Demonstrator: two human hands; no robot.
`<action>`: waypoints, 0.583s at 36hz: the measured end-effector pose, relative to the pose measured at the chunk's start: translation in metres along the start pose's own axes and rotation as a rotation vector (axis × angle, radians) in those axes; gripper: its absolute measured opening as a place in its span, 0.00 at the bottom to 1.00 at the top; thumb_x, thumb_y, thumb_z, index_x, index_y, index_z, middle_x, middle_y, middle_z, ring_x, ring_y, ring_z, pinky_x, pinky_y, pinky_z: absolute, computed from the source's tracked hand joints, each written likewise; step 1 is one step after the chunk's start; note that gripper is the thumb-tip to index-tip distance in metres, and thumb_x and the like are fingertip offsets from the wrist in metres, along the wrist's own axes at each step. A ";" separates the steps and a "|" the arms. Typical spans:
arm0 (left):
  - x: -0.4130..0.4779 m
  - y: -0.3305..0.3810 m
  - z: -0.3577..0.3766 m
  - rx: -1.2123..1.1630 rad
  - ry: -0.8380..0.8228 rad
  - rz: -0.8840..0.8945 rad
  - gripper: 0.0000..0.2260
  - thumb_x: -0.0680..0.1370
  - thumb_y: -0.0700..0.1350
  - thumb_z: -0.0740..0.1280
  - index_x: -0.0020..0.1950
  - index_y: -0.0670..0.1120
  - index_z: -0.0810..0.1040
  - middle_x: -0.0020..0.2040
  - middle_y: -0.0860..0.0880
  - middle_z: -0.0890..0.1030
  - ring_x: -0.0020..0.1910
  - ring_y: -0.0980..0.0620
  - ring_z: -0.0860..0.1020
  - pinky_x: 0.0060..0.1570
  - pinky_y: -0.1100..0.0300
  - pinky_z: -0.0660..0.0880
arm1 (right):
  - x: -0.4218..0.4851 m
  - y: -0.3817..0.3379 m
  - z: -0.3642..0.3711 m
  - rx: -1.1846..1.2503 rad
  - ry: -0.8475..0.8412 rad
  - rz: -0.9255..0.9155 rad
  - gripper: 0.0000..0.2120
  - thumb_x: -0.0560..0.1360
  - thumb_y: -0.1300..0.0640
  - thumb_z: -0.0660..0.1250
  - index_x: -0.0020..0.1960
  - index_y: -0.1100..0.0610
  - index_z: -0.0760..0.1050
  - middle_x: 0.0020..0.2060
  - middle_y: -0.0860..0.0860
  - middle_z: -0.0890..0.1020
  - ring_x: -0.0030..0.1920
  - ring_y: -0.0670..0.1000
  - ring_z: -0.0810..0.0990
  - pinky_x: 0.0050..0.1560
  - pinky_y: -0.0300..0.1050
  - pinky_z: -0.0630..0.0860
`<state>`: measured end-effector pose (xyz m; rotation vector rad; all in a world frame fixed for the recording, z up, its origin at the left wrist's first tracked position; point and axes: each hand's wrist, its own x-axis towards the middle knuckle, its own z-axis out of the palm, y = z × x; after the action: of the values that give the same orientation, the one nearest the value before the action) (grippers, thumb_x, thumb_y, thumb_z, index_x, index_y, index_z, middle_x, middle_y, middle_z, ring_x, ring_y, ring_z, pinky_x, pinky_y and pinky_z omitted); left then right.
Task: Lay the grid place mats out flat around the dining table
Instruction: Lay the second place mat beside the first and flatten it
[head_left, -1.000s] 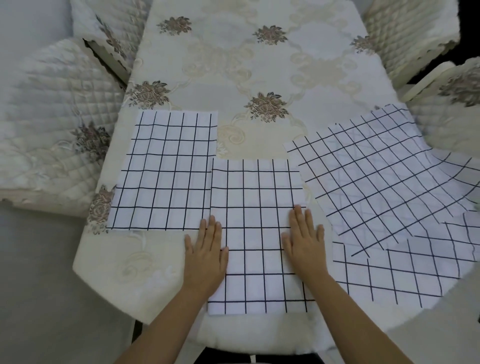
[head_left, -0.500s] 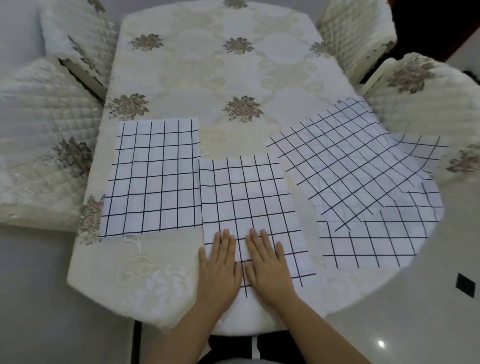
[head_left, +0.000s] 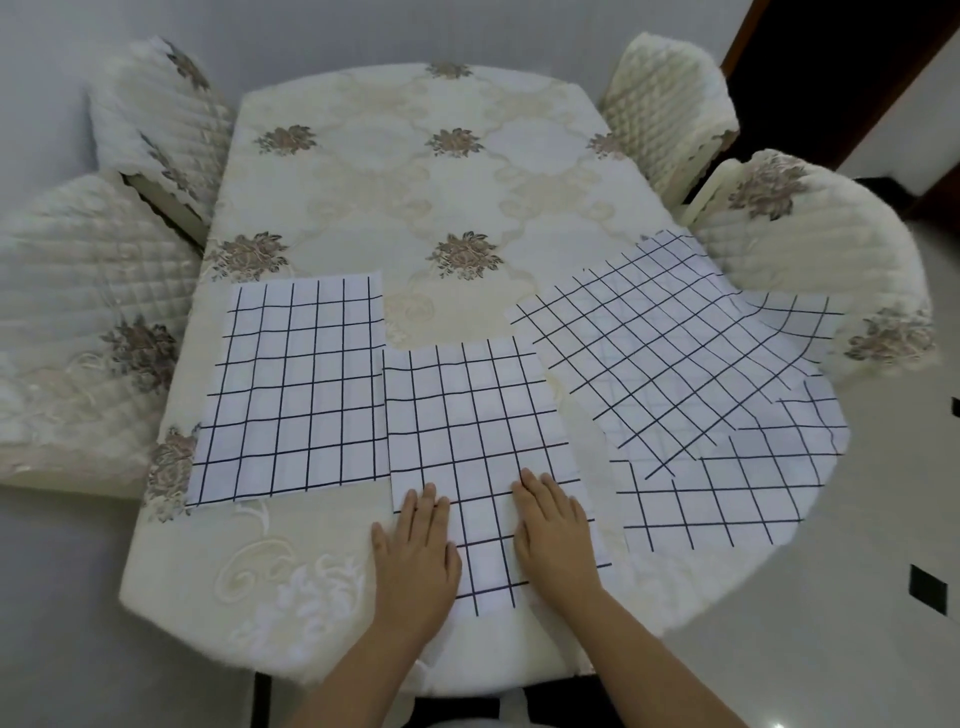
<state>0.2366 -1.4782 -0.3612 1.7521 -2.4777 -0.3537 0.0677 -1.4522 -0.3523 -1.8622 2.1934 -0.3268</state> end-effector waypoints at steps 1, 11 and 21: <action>0.002 0.004 -0.002 0.015 0.000 -0.012 0.21 0.70 0.48 0.57 0.61 0.44 0.76 0.63 0.44 0.77 0.66 0.46 0.68 0.50 0.37 0.74 | 0.003 0.000 -0.002 0.015 0.017 -0.014 0.20 0.67 0.57 0.55 0.55 0.55 0.78 0.56 0.51 0.82 0.58 0.54 0.77 0.47 0.51 0.79; 0.030 0.062 -0.004 -0.080 -0.019 -0.024 0.12 0.63 0.37 0.72 0.45 0.40 0.81 0.53 0.37 0.80 0.51 0.37 0.80 0.46 0.42 0.78 | 0.038 0.033 -0.034 0.338 -0.090 -0.011 0.12 0.78 0.63 0.57 0.57 0.59 0.77 0.55 0.52 0.77 0.58 0.50 0.73 0.57 0.39 0.70; 0.082 0.193 -0.010 -0.618 -0.154 -0.277 0.15 0.78 0.41 0.60 0.65 0.44 0.71 0.64 0.48 0.71 0.62 0.53 0.71 0.60 0.62 0.69 | 0.058 0.141 -0.085 0.253 -0.110 -0.058 0.13 0.76 0.63 0.59 0.59 0.60 0.75 0.55 0.52 0.75 0.57 0.51 0.73 0.53 0.40 0.72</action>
<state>0.0332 -1.4958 -0.3108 1.8140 -1.8878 -1.1663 -0.1000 -1.4856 -0.3203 -1.7631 1.9296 -0.4769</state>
